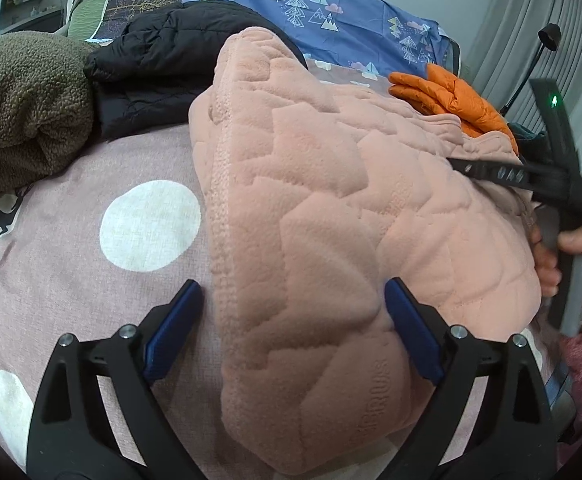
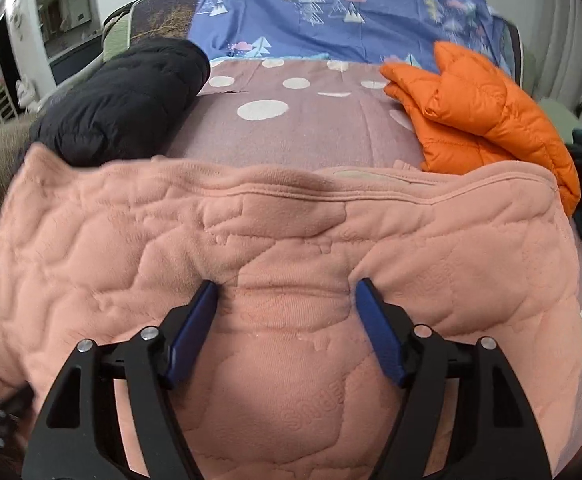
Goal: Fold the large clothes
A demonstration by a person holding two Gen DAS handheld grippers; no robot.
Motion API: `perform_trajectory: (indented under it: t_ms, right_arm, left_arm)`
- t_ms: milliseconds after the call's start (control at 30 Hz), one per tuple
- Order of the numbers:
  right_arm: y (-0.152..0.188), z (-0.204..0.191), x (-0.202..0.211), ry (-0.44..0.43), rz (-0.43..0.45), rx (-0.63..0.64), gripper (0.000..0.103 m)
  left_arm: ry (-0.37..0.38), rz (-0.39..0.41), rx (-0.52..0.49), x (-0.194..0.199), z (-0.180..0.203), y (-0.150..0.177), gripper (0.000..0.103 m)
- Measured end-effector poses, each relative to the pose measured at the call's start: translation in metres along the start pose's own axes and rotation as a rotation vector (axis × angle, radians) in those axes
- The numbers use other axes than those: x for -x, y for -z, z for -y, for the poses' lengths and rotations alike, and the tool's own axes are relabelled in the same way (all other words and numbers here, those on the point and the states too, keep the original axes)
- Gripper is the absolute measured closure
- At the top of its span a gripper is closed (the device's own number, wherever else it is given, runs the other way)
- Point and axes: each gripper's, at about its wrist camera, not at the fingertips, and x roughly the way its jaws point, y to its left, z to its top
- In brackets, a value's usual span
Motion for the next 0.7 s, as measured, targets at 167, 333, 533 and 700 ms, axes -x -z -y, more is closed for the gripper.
perform_trajectory:
  t_ms: [167, 333, 533, 700]
  right_arm:
    - [-0.022, -0.01, 0.022, 0.022, 0.089, 0.026, 0.058]
    - [-0.006, -0.016, -0.042, 0.09, 0.027, 0.091, 0.057]
    - [0.0, -0.025, -0.035, 0.128, 0.066, 0.135, 0.056]
    - [0.001, -0.026, -0.032, 0.124, 0.075, 0.136, 0.056]
  left_arm:
    - [-0.007, 0.0, -0.001, 0.0, 0.002, -0.002, 0.009]
    - [-0.011, 0.003, -0.007, 0.0, 0.005, -0.005, 0.009]
    - [-0.038, 0.009, -0.042, 0.003, 0.011, -0.008, 0.009]
    - [-0.111, 0.045, -0.132, 0.016, 0.028, -0.015, 0.009]
